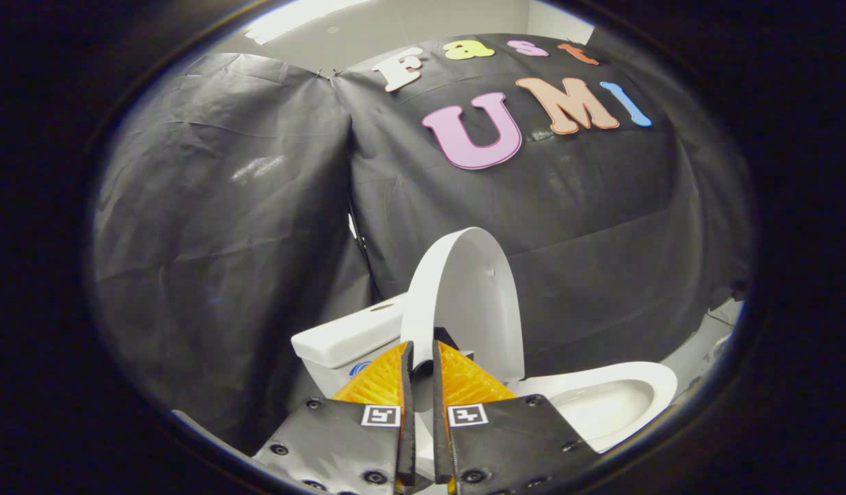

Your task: Open the toilet lid.

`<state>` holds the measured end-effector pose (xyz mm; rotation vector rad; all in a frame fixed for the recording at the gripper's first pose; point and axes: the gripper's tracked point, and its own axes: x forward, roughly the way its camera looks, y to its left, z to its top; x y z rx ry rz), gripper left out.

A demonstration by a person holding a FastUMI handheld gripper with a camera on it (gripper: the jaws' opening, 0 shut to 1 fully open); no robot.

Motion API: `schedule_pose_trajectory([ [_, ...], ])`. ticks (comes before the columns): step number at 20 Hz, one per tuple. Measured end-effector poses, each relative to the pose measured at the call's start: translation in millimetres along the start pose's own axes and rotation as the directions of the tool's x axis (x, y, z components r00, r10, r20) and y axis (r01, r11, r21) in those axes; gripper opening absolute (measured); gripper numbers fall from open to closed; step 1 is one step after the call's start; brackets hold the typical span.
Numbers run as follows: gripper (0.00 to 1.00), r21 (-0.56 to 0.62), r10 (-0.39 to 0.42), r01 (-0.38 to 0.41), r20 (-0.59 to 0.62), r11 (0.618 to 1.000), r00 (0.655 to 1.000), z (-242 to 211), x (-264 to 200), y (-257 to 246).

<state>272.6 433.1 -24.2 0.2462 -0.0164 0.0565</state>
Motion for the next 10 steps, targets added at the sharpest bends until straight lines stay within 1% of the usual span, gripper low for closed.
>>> schedule_pose_trajectory([
  [6, 0.11, -0.024, 0.046, -0.047, -0.039, 0.999, 0.998, -8.4, 17.3, 27.8],
  [10, 0.11, -0.067, 0.065, -0.070, -0.077, 0.995, 0.995, -14.8, 31.6, 43.7],
])
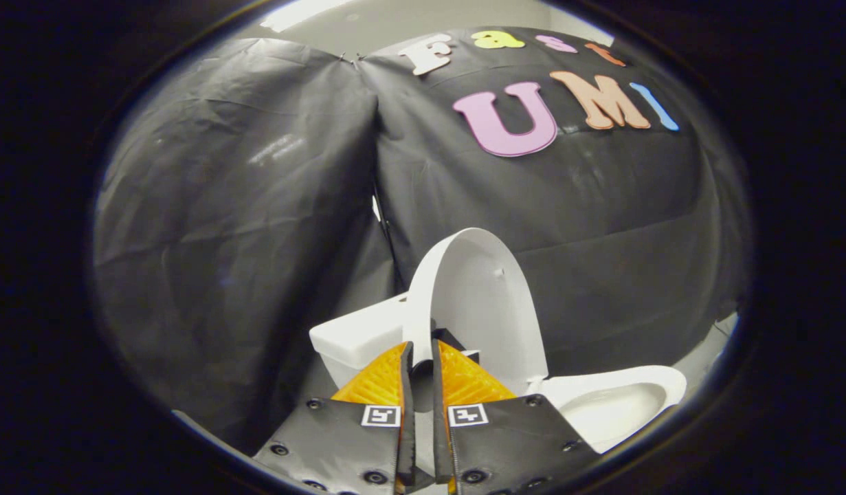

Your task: Open the toilet lid.

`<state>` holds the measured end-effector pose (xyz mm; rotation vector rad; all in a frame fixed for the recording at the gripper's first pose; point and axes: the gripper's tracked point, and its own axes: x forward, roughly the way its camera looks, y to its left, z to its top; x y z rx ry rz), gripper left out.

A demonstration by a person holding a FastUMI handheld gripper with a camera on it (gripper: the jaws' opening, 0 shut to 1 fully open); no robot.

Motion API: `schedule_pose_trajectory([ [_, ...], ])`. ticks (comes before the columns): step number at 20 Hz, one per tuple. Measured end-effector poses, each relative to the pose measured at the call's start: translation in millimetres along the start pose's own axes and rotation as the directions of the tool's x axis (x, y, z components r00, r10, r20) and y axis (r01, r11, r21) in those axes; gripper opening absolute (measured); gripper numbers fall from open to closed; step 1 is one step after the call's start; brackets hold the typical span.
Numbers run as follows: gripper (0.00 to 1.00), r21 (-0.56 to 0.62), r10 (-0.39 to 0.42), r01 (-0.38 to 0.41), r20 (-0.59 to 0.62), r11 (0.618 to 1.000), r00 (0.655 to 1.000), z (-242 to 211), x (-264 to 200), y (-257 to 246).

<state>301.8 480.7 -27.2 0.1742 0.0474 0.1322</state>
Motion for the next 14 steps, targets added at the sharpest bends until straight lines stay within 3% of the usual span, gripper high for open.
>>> schedule_pose_trajectory([
  [11, 0.11, 0.026, 0.036, -0.035, -0.047, 0.999, 0.998, -12.9, 11.5, 16.2],
  [14, 0.18, 0.029, 0.023, -0.023, -0.032, 0.999, 0.999, -11.4, 9.9, 14.4],
])
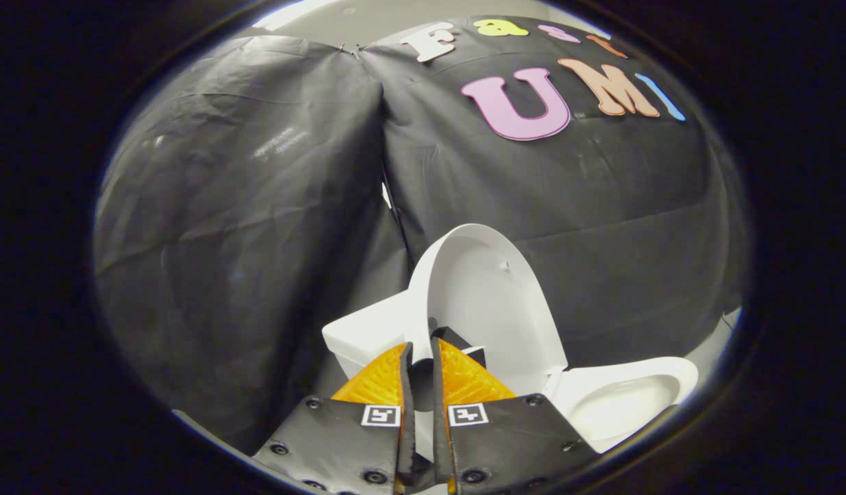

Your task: Open the toilet lid.

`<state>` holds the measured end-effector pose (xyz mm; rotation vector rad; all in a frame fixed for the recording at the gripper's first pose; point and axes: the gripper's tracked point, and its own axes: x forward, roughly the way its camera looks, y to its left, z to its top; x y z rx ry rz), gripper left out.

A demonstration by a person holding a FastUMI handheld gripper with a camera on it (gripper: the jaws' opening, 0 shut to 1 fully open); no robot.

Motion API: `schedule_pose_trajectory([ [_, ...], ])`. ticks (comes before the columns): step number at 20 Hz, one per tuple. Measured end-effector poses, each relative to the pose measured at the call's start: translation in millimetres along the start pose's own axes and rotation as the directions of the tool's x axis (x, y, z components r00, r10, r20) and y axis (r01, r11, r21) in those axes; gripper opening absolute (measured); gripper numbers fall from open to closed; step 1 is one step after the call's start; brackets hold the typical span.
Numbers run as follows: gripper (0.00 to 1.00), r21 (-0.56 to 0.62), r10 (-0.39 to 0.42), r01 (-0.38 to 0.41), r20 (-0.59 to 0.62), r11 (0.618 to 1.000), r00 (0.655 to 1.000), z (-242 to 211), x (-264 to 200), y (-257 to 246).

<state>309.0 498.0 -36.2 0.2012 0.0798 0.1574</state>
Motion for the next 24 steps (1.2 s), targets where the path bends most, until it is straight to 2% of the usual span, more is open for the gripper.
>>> schedule_pose_trajectory([
  [6, 0.31, -0.065, 0.006, -0.008, -0.035, 0.998, 0.999, -5.9, -4.0, 5.8],
  [7, 0.31, -0.078, 0.005, -0.008, -0.037, 0.997, 0.999, -4.5, -4.0, 7.9],
  [14, 0.60, -0.159, 0.047, -0.038, 0.051, 0.987, 0.998, 38.8, -30.3, 17.6],
  [16, 0.68, -0.152, 0.031, -0.015, 0.099, 0.988, 0.995, 62.5, -38.9, 6.4],
  [21, 0.68, -0.123, -0.062, 0.091, 0.217, 0.988, 0.974, 121.9, -67.8, -42.1],
  [24, 0.69, -0.138, -0.070, 0.106, 0.242, 0.985, 0.968, 142.3, -90.3, -73.4],
])
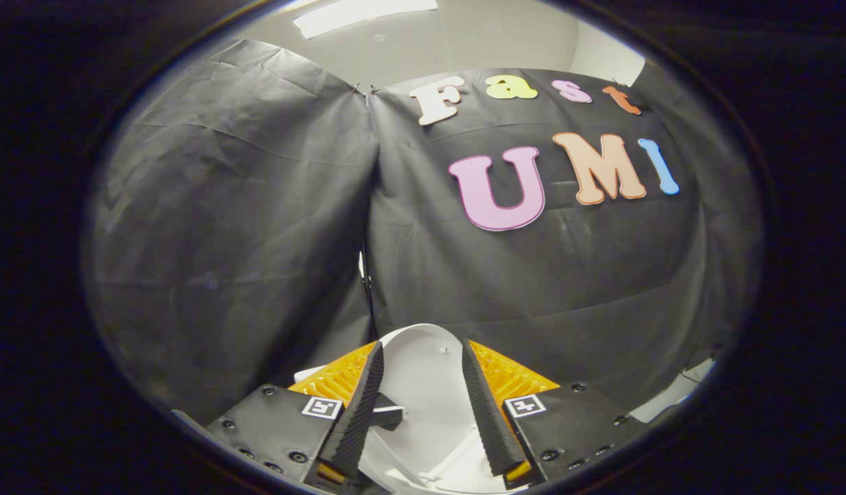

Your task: Open the toilet lid.

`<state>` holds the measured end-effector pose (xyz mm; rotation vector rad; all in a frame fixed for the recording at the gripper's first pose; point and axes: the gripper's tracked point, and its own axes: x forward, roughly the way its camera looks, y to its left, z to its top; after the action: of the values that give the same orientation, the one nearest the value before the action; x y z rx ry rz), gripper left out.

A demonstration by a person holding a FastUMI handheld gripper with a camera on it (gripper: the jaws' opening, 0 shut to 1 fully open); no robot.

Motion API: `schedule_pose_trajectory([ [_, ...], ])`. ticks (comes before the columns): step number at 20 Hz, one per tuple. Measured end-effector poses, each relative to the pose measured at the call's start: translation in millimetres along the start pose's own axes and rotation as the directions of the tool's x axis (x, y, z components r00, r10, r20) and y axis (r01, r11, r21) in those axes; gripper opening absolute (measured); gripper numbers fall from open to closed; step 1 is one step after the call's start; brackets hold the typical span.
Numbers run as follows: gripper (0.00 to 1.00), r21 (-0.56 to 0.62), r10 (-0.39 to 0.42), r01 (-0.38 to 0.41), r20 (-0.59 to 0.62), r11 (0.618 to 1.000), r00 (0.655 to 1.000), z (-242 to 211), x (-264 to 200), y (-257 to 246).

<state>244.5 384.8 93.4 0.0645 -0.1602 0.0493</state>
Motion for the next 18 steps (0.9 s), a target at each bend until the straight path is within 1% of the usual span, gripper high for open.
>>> schedule_pose_trajectory([
  [5, 0.70, -0.012, -0.124, 0.124, 0.024, 0.992, 0.992, 21.2, -34.0, -92.5],
  [7, 0.70, -0.013, -0.155, 0.156, 0.030, 0.988, 0.987, 27.6, -51.6, -123.8],
  [12, 0.71, -0.054, -0.276, 0.278, 0.044, 0.959, 0.960, 35.9, -97.1, -206.1],
  [14, 0.71, -0.059, -0.293, 0.295, 0.044, 0.954, 0.955, 38.9, -114.2, -224.6],
  [18, 0.71, -0.089, -0.267, 0.271, 0.050, 0.959, 0.962, 42.9, -141.8, -255.2],
])
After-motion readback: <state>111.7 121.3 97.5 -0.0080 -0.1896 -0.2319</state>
